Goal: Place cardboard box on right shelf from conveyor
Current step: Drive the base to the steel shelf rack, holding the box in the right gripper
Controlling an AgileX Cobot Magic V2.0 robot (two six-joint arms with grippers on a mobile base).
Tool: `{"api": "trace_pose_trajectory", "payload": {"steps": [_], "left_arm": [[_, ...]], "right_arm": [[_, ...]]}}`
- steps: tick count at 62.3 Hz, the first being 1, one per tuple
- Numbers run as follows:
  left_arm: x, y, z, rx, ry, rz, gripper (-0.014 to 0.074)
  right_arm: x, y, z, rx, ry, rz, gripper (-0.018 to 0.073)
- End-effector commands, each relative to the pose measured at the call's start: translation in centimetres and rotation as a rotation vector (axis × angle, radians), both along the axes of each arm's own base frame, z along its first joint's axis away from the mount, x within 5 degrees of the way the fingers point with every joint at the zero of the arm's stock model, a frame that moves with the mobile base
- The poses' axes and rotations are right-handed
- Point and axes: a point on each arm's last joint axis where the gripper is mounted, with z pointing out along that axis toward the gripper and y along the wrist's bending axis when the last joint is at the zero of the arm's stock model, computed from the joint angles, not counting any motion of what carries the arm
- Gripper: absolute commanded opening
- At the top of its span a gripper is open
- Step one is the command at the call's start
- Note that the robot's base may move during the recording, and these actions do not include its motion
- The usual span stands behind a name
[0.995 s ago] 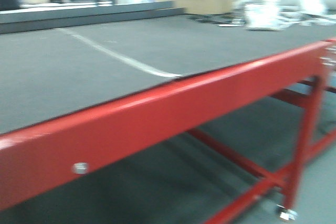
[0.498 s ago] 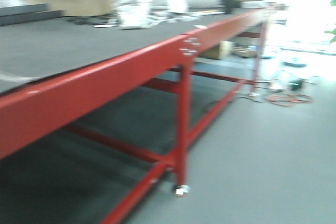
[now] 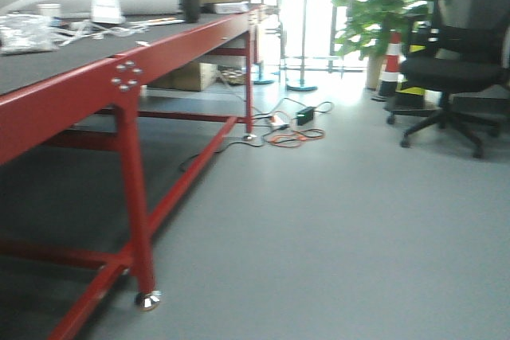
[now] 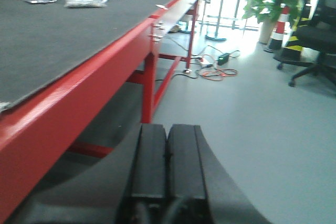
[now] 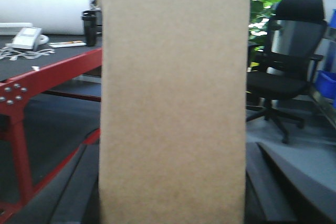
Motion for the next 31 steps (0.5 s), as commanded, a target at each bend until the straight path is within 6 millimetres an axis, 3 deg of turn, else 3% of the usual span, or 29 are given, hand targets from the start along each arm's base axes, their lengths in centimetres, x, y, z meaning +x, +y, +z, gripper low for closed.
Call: {"api": "trace_pose_trajectory", "payload": {"steps": [1, 31], "left_arm": [[-0.02, 0.03, 0.54, -0.010, -0.084, 0.004, -0.0116], [-0.02, 0.03, 0.54, -0.010, -0.084, 0.004, -0.0116]], "right_arm": [[-0.19, -0.16, 1.75, -0.015, -0.114, -0.022, 0.0074], [-0.19, -0.16, 1.75, -0.015, -0.114, -0.022, 0.0074]]}}
